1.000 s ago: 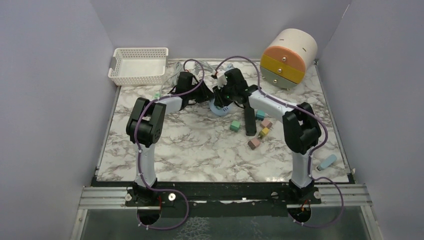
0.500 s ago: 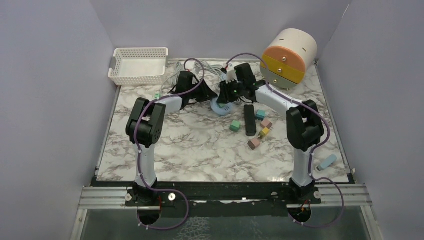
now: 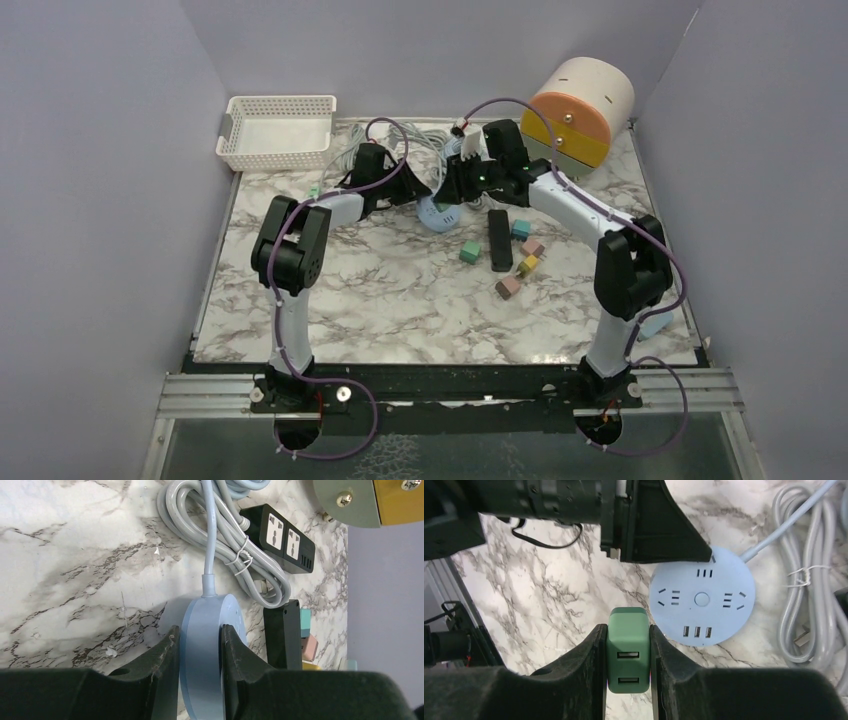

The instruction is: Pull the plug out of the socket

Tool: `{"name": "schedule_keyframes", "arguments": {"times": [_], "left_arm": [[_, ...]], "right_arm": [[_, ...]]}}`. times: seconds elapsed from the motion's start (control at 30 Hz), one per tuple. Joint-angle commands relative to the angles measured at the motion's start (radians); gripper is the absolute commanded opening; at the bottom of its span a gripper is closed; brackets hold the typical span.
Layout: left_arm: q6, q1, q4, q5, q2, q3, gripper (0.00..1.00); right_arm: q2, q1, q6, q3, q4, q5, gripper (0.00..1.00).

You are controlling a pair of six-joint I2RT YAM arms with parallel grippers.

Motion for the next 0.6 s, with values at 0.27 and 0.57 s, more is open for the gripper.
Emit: {"name": "schedule_keyframes", "arguments": {"times": [0.27, 0.57], "left_arm": [[0.029, 0.012, -0.022, -0.094, 0.07, 0.096, 0.2], [0.087, 0.07, -0.136, -0.149, -0.009, 0.178, 0.98]], "right_arm": [[0.017, 0.066, -0.12, -0.127, -0.199, -0.108, 0.08], [0.042, 0.068, -0.148, -0.165, -0.181, -0.073, 0.63]]}}
